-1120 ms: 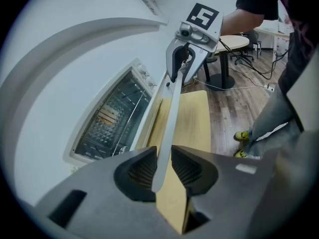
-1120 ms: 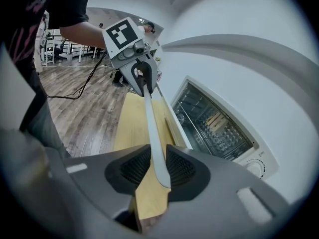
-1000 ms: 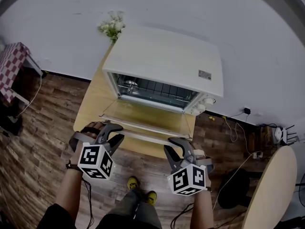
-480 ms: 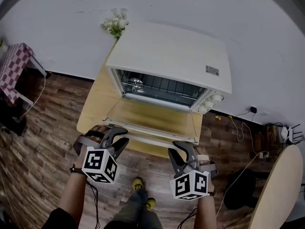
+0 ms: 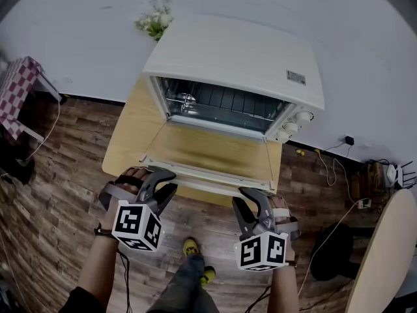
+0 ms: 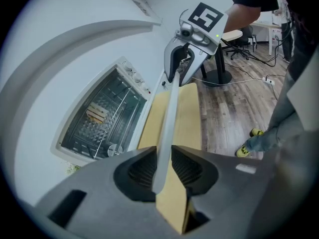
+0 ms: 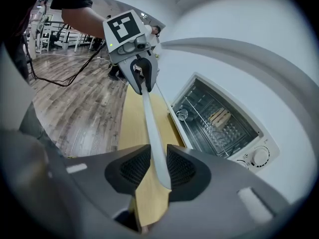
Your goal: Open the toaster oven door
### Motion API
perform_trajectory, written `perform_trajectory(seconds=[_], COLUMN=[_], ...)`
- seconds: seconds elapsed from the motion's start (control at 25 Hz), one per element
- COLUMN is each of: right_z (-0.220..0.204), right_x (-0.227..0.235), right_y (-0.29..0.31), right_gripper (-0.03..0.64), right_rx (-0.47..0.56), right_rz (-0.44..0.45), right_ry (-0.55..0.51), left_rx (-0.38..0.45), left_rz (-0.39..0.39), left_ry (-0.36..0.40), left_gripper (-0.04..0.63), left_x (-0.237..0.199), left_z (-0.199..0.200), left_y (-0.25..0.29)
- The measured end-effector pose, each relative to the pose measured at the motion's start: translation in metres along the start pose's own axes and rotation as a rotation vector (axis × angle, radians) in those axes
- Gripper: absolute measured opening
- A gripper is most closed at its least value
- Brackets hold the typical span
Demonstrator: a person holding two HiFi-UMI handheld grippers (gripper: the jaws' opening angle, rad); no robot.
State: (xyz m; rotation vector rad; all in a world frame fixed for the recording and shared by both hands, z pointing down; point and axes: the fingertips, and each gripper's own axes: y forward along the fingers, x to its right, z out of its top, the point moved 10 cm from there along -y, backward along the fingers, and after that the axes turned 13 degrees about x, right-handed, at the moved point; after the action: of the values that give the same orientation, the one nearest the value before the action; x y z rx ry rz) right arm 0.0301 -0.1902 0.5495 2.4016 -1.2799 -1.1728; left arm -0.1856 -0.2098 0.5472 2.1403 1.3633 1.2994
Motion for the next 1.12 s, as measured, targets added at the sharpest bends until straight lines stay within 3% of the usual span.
perform_trajectory(seconds=[0.32, 0.56, 1.12], right_z=[-0.008, -0.014, -0.031], right_x=[-0.016, -0.031, -0.062], right_y=[0.004, 0.008, 0.017], right_gripper=[0.114, 0.167, 0.209], right_rx=[0.001, -0.002, 0.012], right_rz=[-0.033, -0.016, -0.043], right_ry=[-0.023, -0.030, -0.063], left_rx=[0.008, 0.009, 0.013], left_rz=[0.047, 0.066, 0.100], left_ry=[0.022, 0.026, 0.044], left_gripper=[0.101, 0.132, 0.183], left_x=[0.016, 0.032, 0.063], left_z=[-0.008, -0.014, -0.028], left_y=[0.006, 0.011, 0.025])
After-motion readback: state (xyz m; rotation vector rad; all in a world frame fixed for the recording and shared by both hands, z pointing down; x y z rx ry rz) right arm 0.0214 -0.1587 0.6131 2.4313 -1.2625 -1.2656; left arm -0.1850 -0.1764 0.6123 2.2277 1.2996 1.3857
